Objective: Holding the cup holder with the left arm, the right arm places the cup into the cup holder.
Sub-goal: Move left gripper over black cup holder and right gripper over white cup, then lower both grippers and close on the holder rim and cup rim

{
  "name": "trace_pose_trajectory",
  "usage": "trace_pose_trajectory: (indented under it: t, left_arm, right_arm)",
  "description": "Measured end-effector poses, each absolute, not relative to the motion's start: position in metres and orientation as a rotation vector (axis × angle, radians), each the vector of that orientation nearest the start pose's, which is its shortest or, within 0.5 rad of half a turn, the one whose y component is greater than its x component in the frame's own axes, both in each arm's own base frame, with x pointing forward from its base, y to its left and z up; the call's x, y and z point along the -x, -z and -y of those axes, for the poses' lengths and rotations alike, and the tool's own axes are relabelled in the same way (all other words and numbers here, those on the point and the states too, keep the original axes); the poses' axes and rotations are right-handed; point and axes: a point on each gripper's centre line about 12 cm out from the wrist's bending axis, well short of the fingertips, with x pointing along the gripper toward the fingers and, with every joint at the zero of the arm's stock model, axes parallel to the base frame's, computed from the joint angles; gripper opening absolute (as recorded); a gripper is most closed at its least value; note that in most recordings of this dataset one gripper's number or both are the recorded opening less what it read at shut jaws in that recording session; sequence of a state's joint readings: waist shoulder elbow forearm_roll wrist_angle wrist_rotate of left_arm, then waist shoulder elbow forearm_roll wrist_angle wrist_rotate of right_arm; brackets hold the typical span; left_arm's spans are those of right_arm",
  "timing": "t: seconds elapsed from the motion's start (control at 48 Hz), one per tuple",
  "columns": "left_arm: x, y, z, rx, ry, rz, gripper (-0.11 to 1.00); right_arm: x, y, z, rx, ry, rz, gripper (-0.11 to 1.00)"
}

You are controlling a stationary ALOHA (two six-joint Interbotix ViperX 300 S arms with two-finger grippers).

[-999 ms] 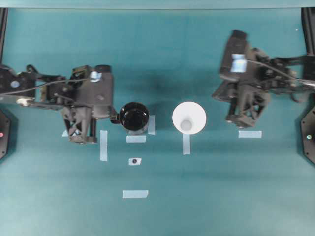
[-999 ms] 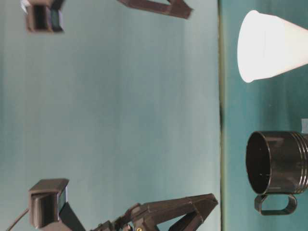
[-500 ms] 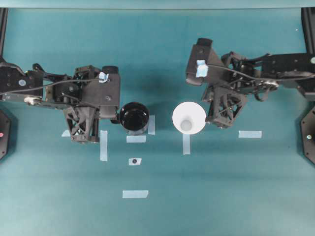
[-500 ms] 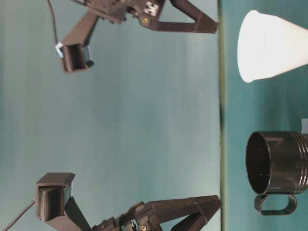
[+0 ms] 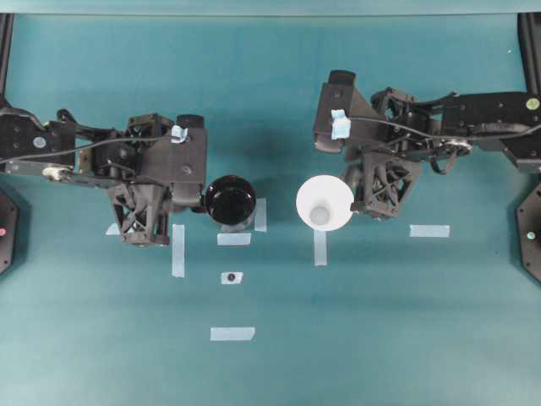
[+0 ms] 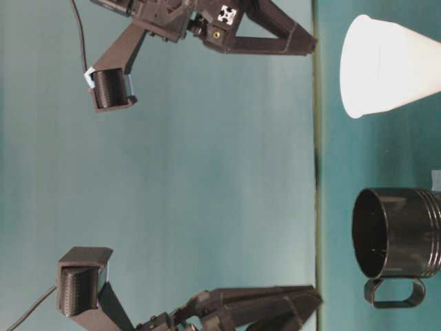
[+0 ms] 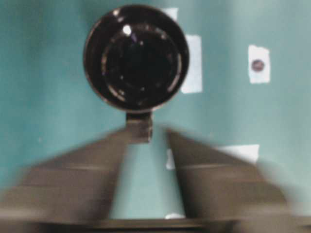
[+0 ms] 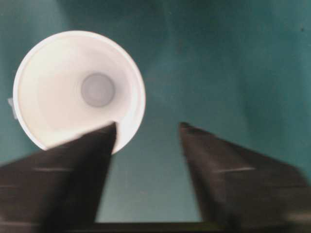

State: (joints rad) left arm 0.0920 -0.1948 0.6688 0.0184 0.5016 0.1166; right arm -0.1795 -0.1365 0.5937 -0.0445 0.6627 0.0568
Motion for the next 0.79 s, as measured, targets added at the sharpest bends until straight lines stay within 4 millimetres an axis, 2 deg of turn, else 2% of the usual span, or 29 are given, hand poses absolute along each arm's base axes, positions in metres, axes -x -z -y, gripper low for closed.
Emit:
trace_pose_trajectory:
  t: [0.083, 0.167, 0.271, 0.396, 0.791]
  left_arm:
    - [-0.333, -0.190, -0.032, -0.080, -0.027, -1.001, 0.87]
    - [-0.334, -0.182, -0.032, -0.079, -0.025, -1.022, 0.98]
    - [-0.336, -0.172, -0.032, -0.077, -0.022, -1.053, 0.94]
    - [-0.337, -0.161, -0.033, -0.071, -0.023, -1.085, 0.95]
    - [-0.346, -0.141, -0.034, -0.066, -0.023, -1.105, 0.95]
  right_arm:
    - [-0.334, -0.191, 0.064, -0.105, 0.197, -1.124, 0.94]
    - [-0.335, -0.187, 0.063, -0.105, 0.195, -1.133, 0.98]
    - [-0.337, -0.185, 0.063, -0.104, 0.193, -1.138, 0.95]
    - [-0.341, -0.184, 0.063, -0.103, 0.192, -1.138, 0.95]
    - [-0.350, -0.166, 0.064, -0.103, 0.188, -1.153, 0.95]
